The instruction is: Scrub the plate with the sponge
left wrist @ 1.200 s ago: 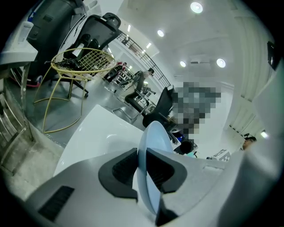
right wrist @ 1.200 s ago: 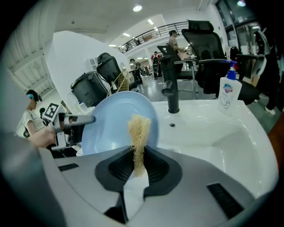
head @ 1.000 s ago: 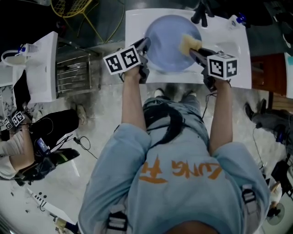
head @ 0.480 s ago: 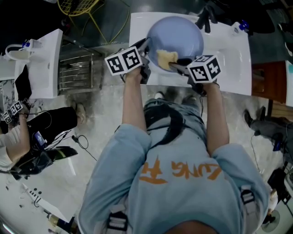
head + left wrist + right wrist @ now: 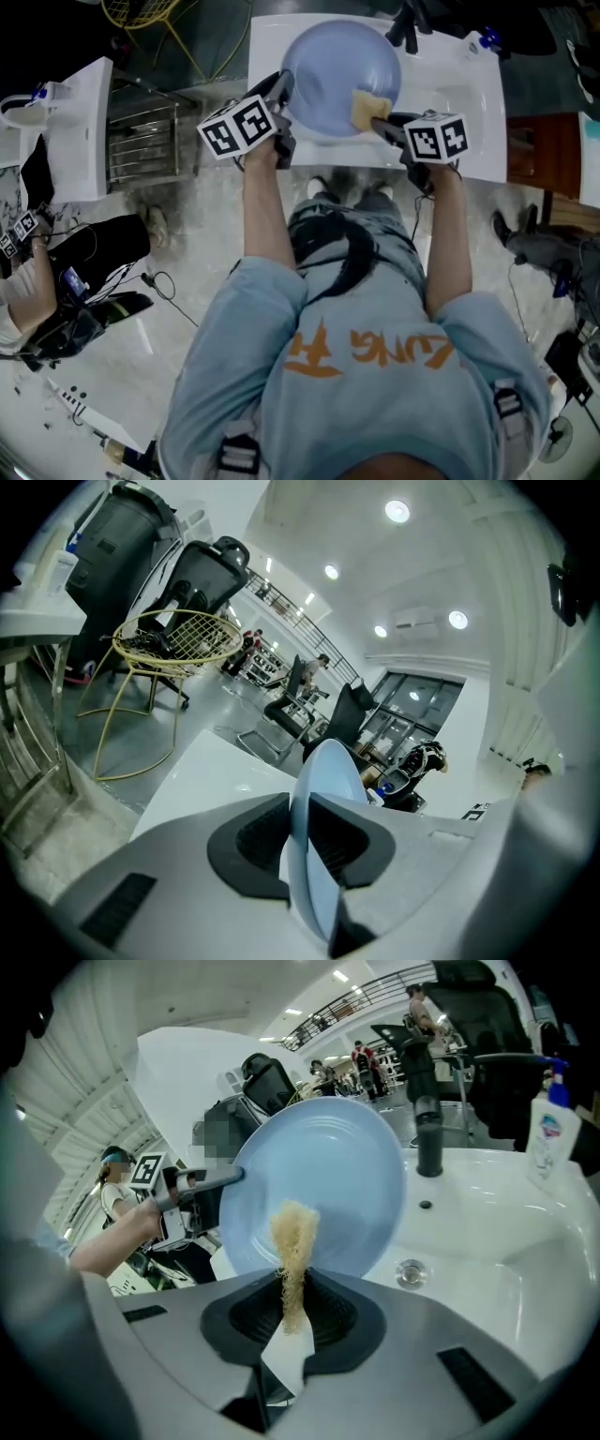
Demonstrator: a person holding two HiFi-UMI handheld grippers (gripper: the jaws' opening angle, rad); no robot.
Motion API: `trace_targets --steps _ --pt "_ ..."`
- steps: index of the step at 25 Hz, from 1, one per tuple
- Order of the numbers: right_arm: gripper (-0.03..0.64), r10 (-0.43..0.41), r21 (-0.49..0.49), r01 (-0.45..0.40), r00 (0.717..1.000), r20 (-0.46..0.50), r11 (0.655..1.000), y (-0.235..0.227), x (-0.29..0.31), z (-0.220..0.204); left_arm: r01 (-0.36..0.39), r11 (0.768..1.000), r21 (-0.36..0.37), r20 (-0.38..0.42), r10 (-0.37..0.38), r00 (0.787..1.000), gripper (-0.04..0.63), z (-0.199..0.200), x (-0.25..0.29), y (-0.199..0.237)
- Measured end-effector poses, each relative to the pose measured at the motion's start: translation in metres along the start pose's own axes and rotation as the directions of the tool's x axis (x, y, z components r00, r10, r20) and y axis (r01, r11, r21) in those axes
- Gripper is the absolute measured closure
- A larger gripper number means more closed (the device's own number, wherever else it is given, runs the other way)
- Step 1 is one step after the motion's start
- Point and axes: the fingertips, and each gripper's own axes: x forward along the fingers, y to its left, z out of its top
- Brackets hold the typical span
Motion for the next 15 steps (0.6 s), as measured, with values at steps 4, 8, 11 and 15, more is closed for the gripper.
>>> trace_targets --steps 4,8,11,15 --pt "0.567 -0.114 0.041 0.111 0.99 0.085 0.993 -0.026 -0.025 0.004 0.0 1.0 0.006 -0.01 0.0 1.0 0.545 -0.004 0.002 -0.011" --pt "0.567 -0.123 0.062 0.112 0.967 0.224 0.992 -0.036 -0.051 0.016 -0.003 1.0 -0.017 -0.017 0.003 1.0 0.545 -0.014 0.008 -0.022" --pt "0.568 -0.132 0.052 0.122 0.928 0.349 0.991 -0.042 -0.075 0.036 0.01 0.999 -0.035 -0.008 -0.01 1.0 0.545 -0.016 0.014 -0.032" --pt "0.568 -0.2 0.041 0.207 0.848 0.491 0.977 -0.054 -0.111 0.054 0.023 0.998 -0.055 0.002 -0.023 1.0 0.545 -0.021 0.017 -0.046"
